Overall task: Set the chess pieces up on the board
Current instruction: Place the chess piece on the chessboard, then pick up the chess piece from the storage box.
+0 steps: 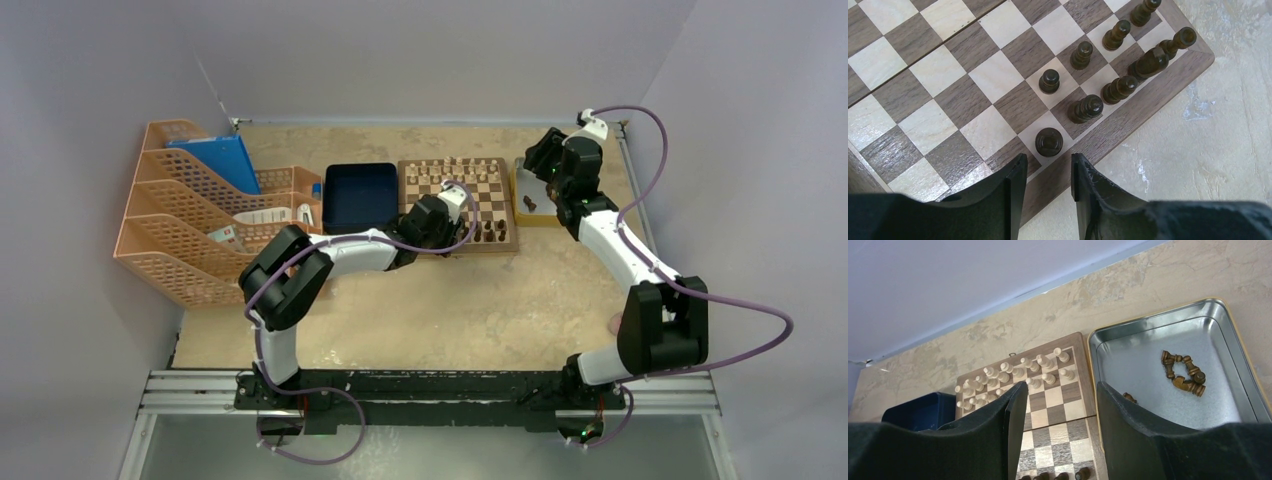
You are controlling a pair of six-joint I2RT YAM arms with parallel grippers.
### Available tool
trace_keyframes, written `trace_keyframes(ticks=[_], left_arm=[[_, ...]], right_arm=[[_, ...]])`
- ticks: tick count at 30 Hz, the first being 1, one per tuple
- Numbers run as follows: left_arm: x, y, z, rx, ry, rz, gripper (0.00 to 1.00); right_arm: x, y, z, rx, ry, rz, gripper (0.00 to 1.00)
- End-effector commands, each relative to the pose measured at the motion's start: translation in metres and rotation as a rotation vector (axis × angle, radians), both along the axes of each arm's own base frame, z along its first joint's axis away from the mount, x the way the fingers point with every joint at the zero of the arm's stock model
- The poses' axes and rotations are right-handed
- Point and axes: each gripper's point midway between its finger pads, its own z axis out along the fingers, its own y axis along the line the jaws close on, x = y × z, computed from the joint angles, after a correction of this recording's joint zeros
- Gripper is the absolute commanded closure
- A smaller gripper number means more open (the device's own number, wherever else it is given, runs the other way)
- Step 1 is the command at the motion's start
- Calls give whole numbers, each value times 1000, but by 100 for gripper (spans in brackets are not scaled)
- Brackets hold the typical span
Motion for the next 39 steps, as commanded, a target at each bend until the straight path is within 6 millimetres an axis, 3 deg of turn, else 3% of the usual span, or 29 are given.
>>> trace_keyframes(ticks=[1, 6, 10, 17, 22, 28, 34, 39], left_arm=[[8, -13, 27, -51, -50, -20, 61], [10, -10, 43, -49, -74, -4, 54], [9, -7, 63, -58, -96, -4, 40], [5, 3, 99, -73, -126, 18, 34], [-17, 8, 141, -138, -92, -10, 30], [-53, 30, 183, -141, -39, -53, 24], [-89, 57, 194, -86, -12, -127, 19], [-91, 88, 182, -48, 38, -41, 16]], right_arm=[[7, 5, 21, 3, -67, 25, 44], [8, 9, 18, 11, -61, 48, 43], [13, 2, 8, -15, -22, 11, 44], [25, -20, -15, -139, 74, -72, 44], [33, -50, -47, -220, 179, -145, 45], [33, -85, -70, -260, 270, -213, 52], [34, -107, -91, -269, 338, -245, 57], [36, -109, -99, -275, 369, -249, 61]])
